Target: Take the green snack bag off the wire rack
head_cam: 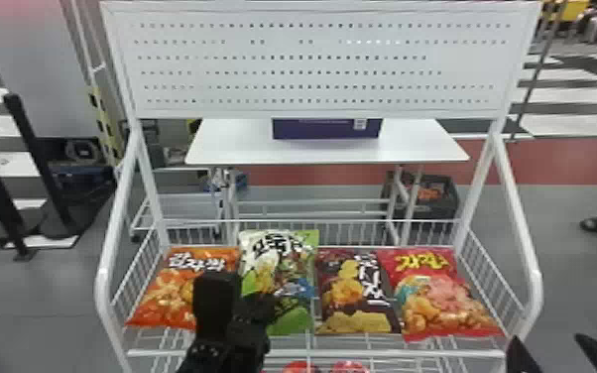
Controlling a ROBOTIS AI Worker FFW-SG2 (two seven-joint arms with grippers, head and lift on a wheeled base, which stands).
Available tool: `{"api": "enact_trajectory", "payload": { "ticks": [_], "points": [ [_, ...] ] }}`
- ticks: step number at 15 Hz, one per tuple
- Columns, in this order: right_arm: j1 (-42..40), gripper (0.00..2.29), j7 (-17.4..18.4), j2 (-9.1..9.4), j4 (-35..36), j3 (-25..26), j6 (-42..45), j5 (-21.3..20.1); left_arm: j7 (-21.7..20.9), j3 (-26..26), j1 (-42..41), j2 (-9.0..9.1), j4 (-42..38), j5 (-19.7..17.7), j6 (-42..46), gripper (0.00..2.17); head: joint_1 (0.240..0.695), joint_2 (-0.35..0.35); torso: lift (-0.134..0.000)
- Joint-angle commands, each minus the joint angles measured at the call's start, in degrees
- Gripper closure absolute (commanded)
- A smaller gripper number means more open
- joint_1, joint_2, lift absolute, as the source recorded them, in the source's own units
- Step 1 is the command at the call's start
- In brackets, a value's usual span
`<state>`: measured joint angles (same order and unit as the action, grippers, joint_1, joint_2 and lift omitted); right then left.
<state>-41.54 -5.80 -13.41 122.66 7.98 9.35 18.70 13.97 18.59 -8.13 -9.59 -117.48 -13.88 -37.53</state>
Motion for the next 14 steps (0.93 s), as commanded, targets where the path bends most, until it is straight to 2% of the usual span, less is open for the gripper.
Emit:
{"api": "enact_trajectory", "payload": {
  "ticks": [1, 2, 5, 9, 14],
  "points": [
    [0.0, 0.17, 0.0, 0.05, 0.0, -0.2, 0.0, -0.2, -0.5, -1.4, -4.0, -1.05, -2.6, 0.0, 4.0, 1.19, 0.499, 0.000, 0.000],
    [0.0, 0.17, 0.0, 0.05, 0.0, -0.3, 0.0, -0.1, -0.5, -2.1, -6.3, -2.01, -2.8, 0.0, 8.7, 1.19, 0.499, 0.000, 0.000],
    [0.3, 0.17, 0.0, -0.21, -0.3, -0.4, 0.0, -0.2, -1.8, -4.4, -11.0, -2.63, -3.5, -0.5, 14.7, 1.19, 0.499, 0.000, 0.000],
    [1.0, 0.17, 0.0, -0.48, -1.5, -0.4, 0.0, 0.1, -2.1, -5.7, -16.2, -4.91, -5.0, -0.6, 25.1, 1.19, 0.499, 0.000, 0.000],
    [1.6, 0.17, 0.0, -0.56, -2.1, -0.3, 0.0, 0.2, -2.0, -8.7, -21.9, -6.58, -7.3, -0.6, 33.0, 1.19, 0.499, 0.000, 0.000]
  ]
}}
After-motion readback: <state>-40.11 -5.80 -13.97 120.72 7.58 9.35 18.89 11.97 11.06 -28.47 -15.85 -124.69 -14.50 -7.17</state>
